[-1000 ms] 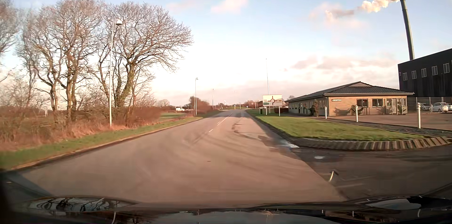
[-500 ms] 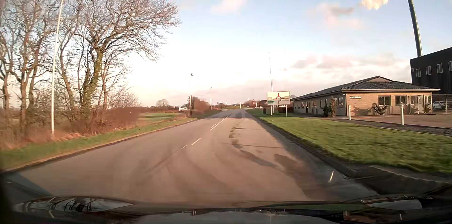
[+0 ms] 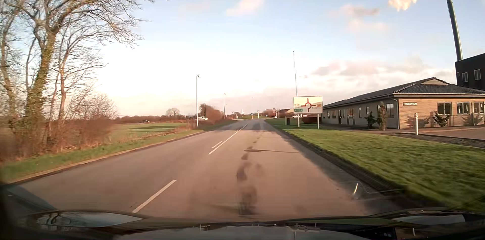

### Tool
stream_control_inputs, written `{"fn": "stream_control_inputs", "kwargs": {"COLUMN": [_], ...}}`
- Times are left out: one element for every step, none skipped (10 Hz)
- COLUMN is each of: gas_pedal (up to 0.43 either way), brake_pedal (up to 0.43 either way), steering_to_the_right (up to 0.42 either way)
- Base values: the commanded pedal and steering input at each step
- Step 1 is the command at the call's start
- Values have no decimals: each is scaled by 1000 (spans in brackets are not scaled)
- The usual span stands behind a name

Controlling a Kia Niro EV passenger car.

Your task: Follow the waypoints while adhering to traffic rules and regulations

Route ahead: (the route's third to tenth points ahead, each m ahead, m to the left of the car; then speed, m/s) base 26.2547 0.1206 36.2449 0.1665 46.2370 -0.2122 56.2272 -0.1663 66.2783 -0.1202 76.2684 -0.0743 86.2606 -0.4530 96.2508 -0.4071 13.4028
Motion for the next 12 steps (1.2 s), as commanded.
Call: {"fn": "stream_control_inputs", "kwargs": {"gas_pedal": [130, 150, 177, 177, 177, 177, 177, 177, 177, 177, 177, 177], "brake_pedal": [0, 0, 0, 0, 0, 0, 0, 0, 0, 0, 0, 0], "steering_to_the_right": [0, 0, 0, 0, 0, 0, 0, 1, 1, 1, 2, 1]}}
